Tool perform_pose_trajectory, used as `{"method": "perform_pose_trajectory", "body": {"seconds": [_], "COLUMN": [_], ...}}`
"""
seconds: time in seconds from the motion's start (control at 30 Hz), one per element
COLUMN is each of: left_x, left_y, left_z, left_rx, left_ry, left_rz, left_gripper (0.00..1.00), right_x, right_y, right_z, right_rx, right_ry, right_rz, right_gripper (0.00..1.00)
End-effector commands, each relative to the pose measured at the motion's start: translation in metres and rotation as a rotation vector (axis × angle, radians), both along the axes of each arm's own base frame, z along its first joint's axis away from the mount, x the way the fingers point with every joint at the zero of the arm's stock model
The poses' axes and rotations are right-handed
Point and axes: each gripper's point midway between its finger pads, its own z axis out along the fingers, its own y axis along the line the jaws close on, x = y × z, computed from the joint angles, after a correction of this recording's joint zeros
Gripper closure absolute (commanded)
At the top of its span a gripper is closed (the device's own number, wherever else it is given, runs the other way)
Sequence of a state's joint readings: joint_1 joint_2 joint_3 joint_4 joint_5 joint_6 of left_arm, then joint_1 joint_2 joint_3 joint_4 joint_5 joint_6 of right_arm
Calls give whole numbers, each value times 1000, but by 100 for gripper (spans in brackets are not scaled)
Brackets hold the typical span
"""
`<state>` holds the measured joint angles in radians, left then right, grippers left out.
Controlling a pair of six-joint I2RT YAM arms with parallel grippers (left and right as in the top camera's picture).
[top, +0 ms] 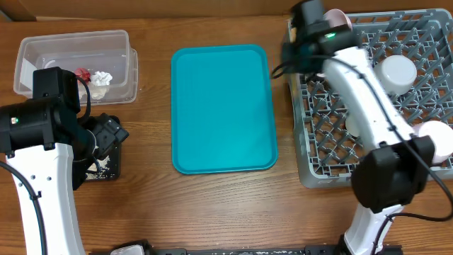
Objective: Sort waste into correct bins and load items into the dishwasher
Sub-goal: 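Lift the wooden stick and carry it right into the dish rack, then lower the stick upright into the rack and open the right gripper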
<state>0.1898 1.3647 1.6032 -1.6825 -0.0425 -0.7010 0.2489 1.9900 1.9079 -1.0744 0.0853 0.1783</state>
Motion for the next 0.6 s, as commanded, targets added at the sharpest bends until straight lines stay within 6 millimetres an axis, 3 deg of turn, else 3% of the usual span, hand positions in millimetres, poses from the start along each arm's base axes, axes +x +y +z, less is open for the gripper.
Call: {"method": "perform_pose_trajectory", "body": {"seconds": [0.0,0.17,0.43,0.53,0.57], "left_x": [0,0,0,0,0], "left_y": [3,3,3,3,3], "left_z": [-1,-1,-1,-1,-1], "left_rx": [15,15,15,15,15], "left_ry": [9,9,9,9,9], "left_rz": [7,7,7,7,7], "left_gripper": [0,0,0,0,0], "right_x": [9,16,20,22,22], "right_y": [-26,-43,-43,-42,-42], "right_z": [22,17,-13,-22,-25], "right_rx": [0,12,33,37,37], "right_ry": [-53,-56,6,24,30], "right_rz": [61,120,137,134,134], "right_gripper": [96,95,95,73,70]}}
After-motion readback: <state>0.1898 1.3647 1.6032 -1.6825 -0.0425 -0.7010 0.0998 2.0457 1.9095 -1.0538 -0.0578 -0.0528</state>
